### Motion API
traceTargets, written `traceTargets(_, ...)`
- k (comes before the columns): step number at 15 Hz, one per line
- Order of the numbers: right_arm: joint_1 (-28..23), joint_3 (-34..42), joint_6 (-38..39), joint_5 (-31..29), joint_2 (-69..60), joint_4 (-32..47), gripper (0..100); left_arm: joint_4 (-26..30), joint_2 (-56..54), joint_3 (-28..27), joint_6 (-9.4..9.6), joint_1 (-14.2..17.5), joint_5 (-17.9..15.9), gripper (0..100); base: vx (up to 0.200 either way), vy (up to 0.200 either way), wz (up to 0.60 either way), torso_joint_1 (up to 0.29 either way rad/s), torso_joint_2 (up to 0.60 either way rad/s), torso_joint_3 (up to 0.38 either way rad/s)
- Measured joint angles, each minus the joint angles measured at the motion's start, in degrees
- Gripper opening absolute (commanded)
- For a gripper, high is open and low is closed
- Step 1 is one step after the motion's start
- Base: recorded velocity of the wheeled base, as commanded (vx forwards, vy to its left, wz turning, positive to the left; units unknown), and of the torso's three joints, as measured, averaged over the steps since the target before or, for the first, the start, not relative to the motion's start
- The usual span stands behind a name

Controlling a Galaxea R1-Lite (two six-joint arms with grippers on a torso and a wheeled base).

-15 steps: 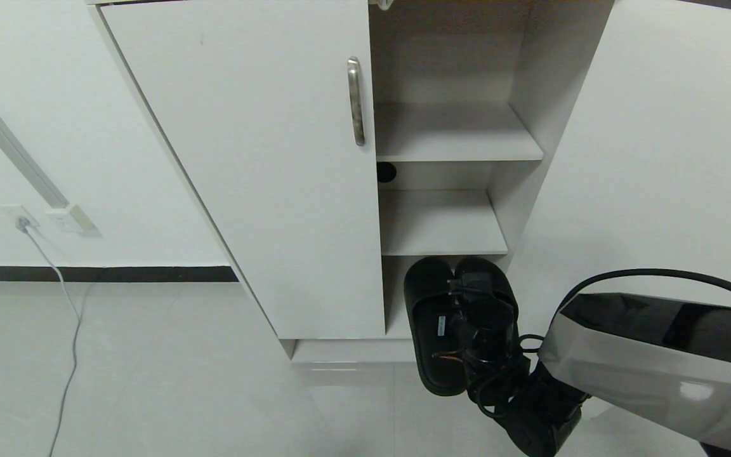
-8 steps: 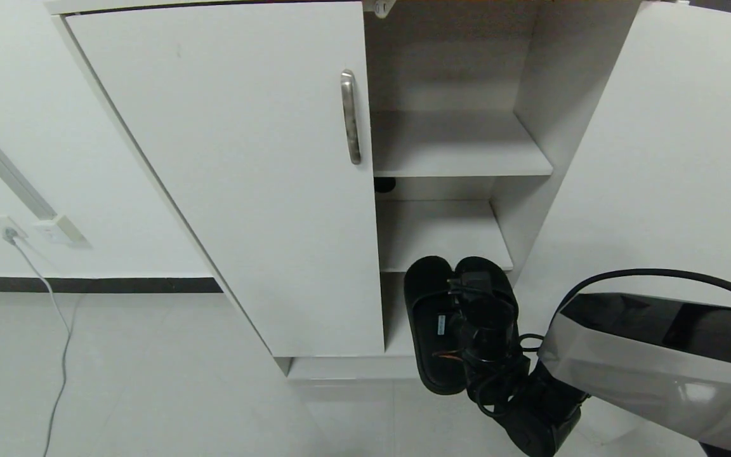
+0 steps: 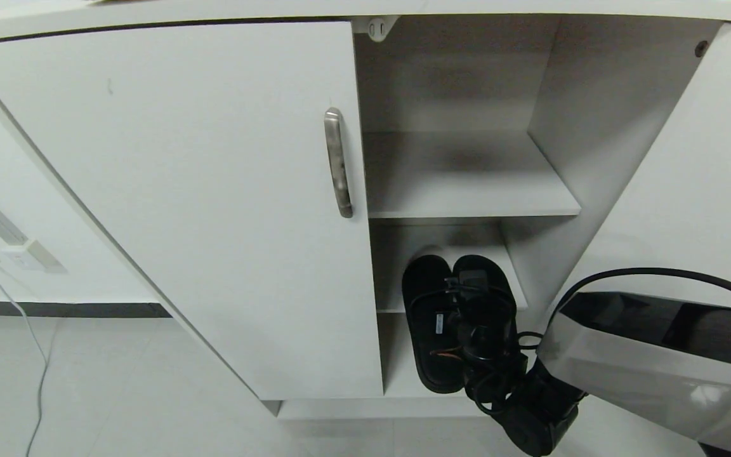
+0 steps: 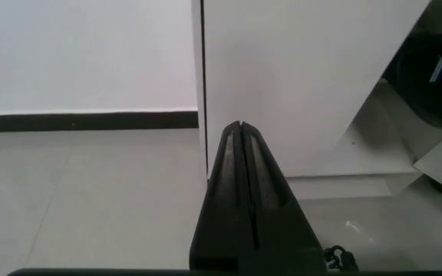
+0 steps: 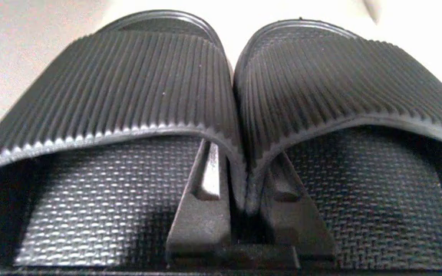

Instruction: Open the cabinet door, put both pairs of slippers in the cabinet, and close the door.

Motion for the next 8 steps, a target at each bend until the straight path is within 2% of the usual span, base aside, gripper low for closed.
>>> traceTargets(8, -2.26, -10.17, -0.33, 0.68, 1.87, 9.35, 0, -0.06, 0.0, 0.0, -0.05, 0.0, 0.06, 0, 0.0, 0.0, 0.0, 0.0, 0.0, 0.0)
